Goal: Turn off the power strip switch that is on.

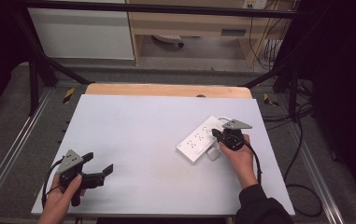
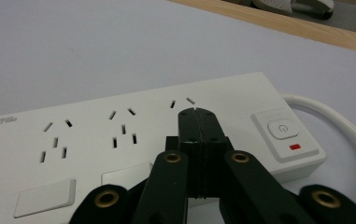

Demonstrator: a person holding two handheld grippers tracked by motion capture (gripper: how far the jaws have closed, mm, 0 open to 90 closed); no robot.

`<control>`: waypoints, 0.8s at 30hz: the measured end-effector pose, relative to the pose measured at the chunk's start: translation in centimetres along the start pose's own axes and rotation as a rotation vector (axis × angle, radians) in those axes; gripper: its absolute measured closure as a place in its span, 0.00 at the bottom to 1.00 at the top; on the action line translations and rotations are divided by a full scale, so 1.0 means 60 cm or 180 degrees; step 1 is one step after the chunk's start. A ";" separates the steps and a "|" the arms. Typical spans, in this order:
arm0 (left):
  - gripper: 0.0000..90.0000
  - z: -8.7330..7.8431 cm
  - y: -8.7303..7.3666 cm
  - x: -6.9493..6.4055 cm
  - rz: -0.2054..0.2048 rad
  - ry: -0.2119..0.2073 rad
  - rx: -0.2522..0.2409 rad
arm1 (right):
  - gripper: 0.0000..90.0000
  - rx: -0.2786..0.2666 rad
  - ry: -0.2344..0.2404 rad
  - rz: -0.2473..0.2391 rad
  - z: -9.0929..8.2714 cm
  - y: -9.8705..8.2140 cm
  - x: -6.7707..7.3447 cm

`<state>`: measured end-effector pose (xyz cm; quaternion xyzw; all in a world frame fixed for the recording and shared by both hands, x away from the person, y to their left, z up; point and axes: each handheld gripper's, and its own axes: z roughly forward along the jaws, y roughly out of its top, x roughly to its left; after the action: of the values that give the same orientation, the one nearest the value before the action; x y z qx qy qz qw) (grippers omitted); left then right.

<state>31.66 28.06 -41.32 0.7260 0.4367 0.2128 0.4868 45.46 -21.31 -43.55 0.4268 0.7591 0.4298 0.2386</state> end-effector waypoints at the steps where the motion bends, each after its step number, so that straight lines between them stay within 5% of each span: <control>1: 0.07 0.000 0.000 0.000 0.0000 0.0000 0.0001 | 1.00 0.0004 -0.0001 -0.0009 0.000 -0.001 0.000; 24: 0.07 0.000 0.000 0.000 0.0005 -0.0001 -0.0003 | 1.00 0.0107 0.0048 -0.0035 0.003 -0.008 0.006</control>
<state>31.65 28.06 -41.30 0.7261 0.4360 0.2132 0.4870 45.20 -21.05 -44.07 0.4233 0.7703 0.4189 0.2280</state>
